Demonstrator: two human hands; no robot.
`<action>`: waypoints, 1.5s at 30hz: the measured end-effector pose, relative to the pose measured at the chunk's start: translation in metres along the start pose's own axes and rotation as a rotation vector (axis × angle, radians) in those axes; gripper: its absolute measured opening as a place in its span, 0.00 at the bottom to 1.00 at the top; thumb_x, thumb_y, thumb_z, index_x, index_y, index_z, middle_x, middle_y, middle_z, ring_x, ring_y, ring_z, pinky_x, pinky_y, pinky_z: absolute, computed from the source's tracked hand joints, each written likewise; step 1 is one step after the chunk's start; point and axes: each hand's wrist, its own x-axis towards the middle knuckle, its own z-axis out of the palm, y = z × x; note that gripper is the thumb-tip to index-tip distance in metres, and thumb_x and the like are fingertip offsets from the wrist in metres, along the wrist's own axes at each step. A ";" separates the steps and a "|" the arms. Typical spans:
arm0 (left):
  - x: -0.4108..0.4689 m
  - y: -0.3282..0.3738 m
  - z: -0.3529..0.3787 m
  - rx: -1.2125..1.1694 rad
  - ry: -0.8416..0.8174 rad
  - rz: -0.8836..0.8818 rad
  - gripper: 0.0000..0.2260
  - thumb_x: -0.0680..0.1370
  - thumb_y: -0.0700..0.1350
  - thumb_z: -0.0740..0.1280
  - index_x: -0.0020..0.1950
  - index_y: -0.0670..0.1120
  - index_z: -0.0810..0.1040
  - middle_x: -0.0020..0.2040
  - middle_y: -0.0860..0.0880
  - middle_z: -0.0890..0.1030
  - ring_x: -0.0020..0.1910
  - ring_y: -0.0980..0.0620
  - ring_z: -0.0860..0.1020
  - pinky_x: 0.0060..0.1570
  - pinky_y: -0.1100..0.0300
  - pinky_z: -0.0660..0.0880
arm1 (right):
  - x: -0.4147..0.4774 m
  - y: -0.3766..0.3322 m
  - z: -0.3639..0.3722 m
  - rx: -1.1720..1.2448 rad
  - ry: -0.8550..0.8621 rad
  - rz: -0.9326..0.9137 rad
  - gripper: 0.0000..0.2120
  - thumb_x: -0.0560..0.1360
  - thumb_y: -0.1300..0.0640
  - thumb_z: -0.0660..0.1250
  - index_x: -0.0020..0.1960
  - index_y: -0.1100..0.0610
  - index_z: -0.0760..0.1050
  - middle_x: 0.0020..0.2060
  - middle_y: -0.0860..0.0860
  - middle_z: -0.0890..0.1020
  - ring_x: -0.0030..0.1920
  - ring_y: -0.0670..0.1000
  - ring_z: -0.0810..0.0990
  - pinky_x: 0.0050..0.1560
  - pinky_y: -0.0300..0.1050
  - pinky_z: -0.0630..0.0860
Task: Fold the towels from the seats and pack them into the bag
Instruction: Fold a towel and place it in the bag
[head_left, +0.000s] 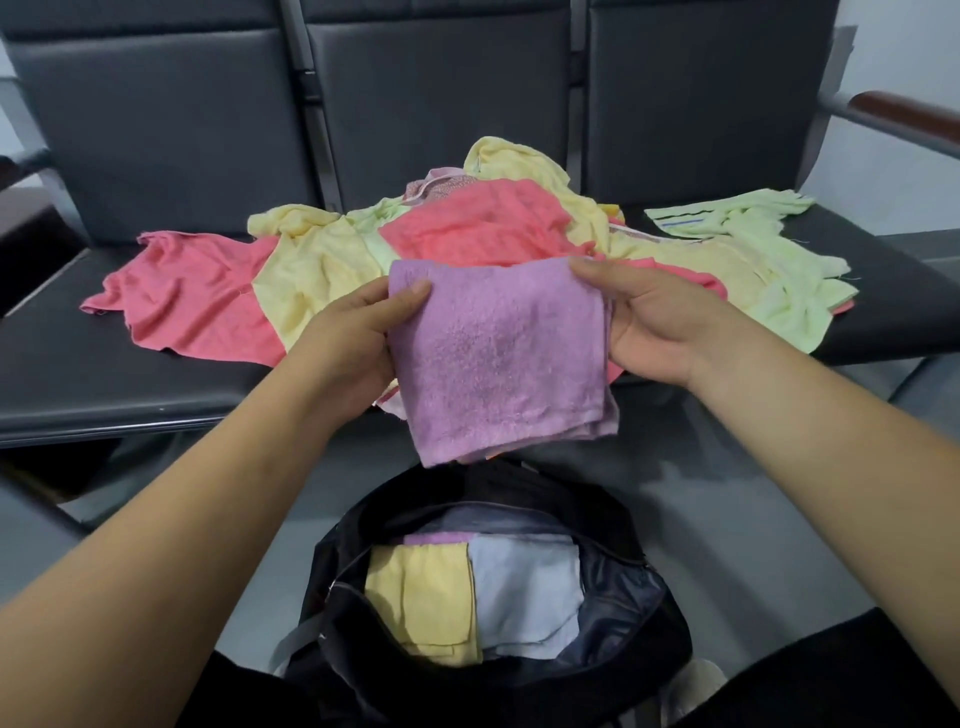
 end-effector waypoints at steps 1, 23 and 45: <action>0.000 0.001 0.000 -0.050 -0.028 0.000 0.14 0.74 0.39 0.70 0.60 0.44 0.81 0.53 0.47 0.86 0.50 0.51 0.84 0.47 0.59 0.81 | -0.001 -0.002 0.000 0.028 -0.035 0.011 0.25 0.73 0.64 0.69 0.70 0.67 0.73 0.63 0.60 0.81 0.62 0.54 0.82 0.63 0.48 0.79; 0.001 0.002 -0.009 0.199 0.025 0.358 0.15 0.78 0.45 0.71 0.65 0.51 0.80 0.61 0.47 0.84 0.62 0.48 0.80 0.61 0.54 0.76 | -0.003 0.008 0.005 -0.435 0.157 -0.571 0.08 0.75 0.64 0.74 0.49 0.53 0.85 0.48 0.52 0.87 0.54 0.52 0.85 0.59 0.47 0.78; -0.002 -0.201 -0.026 0.681 -0.168 -0.610 0.25 0.78 0.38 0.71 0.73 0.48 0.66 0.59 0.49 0.77 0.52 0.50 0.79 0.38 0.58 0.81 | -0.010 0.215 -0.113 -0.407 0.465 0.522 0.15 0.75 0.78 0.65 0.54 0.61 0.77 0.51 0.62 0.83 0.47 0.60 0.83 0.38 0.53 0.83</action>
